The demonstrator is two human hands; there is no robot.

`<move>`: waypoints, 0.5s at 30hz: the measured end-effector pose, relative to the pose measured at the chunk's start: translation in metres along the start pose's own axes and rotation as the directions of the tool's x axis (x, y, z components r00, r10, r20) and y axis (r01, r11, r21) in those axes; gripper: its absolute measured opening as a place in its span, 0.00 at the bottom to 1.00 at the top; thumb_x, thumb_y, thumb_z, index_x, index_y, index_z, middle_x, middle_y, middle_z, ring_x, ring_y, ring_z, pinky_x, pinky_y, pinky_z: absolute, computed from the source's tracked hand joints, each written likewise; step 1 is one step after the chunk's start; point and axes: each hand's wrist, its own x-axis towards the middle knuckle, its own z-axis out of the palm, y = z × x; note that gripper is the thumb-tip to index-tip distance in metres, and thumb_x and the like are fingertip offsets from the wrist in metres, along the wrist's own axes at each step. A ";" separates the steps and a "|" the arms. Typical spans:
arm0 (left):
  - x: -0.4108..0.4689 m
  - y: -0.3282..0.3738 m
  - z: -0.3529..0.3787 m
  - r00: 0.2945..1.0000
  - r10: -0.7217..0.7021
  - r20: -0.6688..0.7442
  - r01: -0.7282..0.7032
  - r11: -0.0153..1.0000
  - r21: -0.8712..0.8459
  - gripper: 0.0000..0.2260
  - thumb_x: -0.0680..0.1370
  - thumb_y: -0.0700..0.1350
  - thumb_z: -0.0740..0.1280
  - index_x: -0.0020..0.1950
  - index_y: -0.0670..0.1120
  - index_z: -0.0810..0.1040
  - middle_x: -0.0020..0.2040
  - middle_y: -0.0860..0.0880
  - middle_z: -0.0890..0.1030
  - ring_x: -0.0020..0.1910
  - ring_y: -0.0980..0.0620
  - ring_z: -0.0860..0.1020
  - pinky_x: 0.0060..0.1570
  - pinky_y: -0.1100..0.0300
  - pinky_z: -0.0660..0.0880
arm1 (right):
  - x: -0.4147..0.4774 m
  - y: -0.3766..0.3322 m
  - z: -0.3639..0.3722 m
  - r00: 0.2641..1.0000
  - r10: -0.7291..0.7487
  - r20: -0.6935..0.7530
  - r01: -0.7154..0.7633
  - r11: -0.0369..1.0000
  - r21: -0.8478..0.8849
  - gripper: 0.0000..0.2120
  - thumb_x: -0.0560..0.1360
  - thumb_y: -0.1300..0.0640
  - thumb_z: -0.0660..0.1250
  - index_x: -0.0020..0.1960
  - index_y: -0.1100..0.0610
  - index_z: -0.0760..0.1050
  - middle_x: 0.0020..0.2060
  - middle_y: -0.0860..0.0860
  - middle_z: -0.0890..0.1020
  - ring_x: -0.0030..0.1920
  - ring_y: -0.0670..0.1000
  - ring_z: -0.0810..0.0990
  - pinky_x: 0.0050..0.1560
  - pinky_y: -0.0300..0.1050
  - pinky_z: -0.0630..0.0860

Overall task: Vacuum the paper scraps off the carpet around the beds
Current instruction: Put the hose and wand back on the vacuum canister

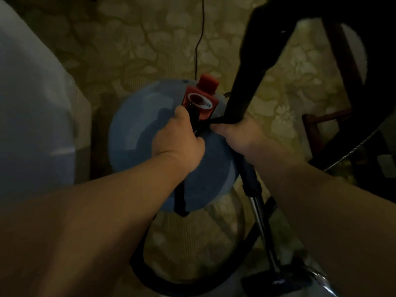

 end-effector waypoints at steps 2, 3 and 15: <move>0.016 0.006 -0.001 1.000 0.000 0.009 0.000 1.000 -0.019 0.18 0.78 0.48 0.67 0.62 0.46 0.62 0.50 0.47 0.75 0.40 0.47 0.73 0.35 0.54 0.67 | 0.025 -0.013 -0.002 0.999 -0.040 -0.020 0.038 0.991 -0.130 0.18 0.72 0.50 0.79 0.60 0.49 0.81 0.47 0.44 0.83 0.49 0.49 0.83 0.52 0.49 0.82; 0.022 0.008 -0.001 1.000 0.003 0.008 -0.003 1.000 -0.028 0.17 0.78 0.48 0.67 0.60 0.47 0.62 0.49 0.47 0.75 0.39 0.47 0.73 0.35 0.54 0.67 | 0.037 -0.018 -0.005 0.999 -0.026 -0.022 0.021 0.982 -0.190 0.22 0.72 0.47 0.78 0.64 0.48 0.79 0.49 0.45 0.83 0.51 0.51 0.83 0.55 0.50 0.81; 0.116 0.059 -0.008 0.997 -0.027 0.069 0.025 0.999 0.023 0.19 0.77 0.50 0.67 0.61 0.47 0.62 0.52 0.46 0.77 0.47 0.40 0.79 0.44 0.48 0.75 | 0.163 -0.057 -0.056 0.985 0.137 0.100 -0.124 0.984 -0.130 0.23 0.70 0.56 0.80 0.63 0.60 0.80 0.51 0.54 0.84 0.49 0.54 0.84 0.53 0.50 0.83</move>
